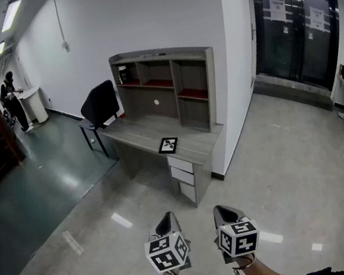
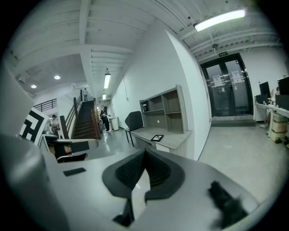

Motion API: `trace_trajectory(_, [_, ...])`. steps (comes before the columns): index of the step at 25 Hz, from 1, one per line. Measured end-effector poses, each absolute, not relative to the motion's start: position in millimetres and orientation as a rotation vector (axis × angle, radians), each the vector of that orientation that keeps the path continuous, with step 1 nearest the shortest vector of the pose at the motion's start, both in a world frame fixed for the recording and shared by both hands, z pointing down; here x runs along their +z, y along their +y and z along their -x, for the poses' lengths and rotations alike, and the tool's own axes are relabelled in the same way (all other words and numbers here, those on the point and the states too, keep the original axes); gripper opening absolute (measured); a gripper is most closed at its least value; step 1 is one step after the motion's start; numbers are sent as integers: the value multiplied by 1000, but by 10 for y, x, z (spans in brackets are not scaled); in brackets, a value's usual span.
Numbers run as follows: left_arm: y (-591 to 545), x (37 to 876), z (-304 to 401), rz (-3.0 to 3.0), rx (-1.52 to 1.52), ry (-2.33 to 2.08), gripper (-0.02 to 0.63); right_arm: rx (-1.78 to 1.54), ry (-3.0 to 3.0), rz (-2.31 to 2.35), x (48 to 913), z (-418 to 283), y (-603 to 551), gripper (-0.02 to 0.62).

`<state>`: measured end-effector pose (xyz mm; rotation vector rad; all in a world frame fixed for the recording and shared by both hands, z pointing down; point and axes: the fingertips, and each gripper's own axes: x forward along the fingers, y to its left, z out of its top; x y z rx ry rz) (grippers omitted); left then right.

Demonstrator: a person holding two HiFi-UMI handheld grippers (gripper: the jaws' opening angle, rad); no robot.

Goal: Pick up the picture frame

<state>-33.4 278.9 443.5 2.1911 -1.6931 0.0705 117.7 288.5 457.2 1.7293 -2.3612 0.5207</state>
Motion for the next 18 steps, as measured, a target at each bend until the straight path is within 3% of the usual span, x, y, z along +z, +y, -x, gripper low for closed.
trace_trajectory(18, [2277,4509,580,-2192,138,-1693,12,617,-2363,-1753,4658,-1035,2452,32])
